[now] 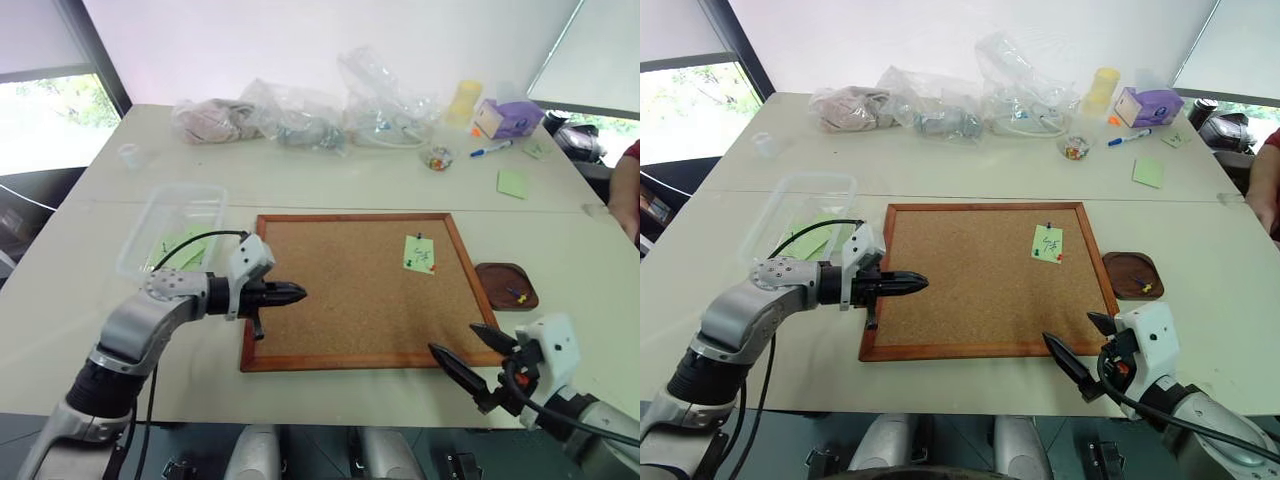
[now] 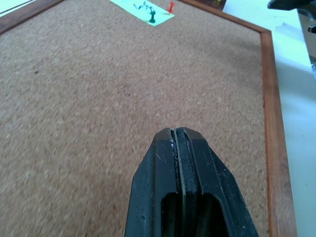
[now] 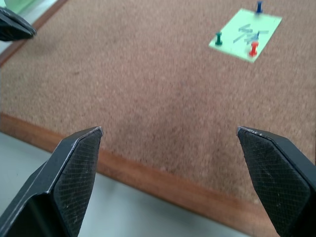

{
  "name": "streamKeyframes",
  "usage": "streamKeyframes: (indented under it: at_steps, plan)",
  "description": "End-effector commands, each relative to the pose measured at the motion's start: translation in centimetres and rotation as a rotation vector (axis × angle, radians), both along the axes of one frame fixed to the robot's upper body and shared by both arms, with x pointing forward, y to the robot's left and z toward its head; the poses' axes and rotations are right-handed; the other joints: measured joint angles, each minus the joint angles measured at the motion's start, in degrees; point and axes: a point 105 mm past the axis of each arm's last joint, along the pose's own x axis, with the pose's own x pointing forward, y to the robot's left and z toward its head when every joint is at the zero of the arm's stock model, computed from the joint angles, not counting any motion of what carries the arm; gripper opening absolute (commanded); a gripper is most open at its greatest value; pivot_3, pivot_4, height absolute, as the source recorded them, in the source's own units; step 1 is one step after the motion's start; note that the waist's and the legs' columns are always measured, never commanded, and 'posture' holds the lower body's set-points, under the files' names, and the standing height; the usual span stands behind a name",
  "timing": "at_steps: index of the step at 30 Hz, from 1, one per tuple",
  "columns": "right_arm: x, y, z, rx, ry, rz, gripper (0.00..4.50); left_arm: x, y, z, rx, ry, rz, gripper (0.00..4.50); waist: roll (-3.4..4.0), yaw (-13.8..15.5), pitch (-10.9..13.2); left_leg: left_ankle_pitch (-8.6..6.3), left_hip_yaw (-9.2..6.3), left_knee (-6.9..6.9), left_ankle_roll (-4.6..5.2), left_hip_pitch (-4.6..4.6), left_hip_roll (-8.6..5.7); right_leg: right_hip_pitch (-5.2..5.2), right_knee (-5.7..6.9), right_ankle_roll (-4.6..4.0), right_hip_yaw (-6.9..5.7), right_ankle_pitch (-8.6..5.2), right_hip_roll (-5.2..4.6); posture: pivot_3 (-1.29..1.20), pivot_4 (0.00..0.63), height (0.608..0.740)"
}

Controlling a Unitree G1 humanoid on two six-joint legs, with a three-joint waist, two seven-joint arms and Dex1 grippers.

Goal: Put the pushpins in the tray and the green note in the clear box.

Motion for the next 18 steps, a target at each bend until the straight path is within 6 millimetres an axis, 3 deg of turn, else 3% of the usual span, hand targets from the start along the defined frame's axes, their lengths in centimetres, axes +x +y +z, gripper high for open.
streamKeyframes:
  at_steps: [1,13,18]
  plan:
    - [0.01,0.05,0.46,0.003,-0.024,0.009,4.5,0.33,-0.21,0.67,-0.011,-0.06,-0.001,0.03,0.0,0.01,0.0,0.0,-0.01,0.0,0.0,0.0,0.0,0.0,0.0,0.0,0.0,0.0,0.01,0.0,0.15,0.737]
    - [0.18,0.39,0.52,0.021,-0.036,0.009,4.5,0.63,-0.4,0.49,0.014,-0.073,-0.002,0.03,0.0,0.02,-0.01,0.0,0.0,0.0,0.0,0.0,0.0,0.0,0.0,0.0,0.0,0.0,0.0,0.0,0.15,0.737]
    - [0.34,0.31,0.51,0.02,-0.031,0.011,4.5,0.86,-0.73,1.33,-0.02,-0.074,-0.013,0.03,0.0,0.05,-0.01,0.0,0.0,0.0,0.0,-0.02,-0.01,0.0,0.0,0.0,0.0,0.0,-0.01,0.0,0.15,0.737]
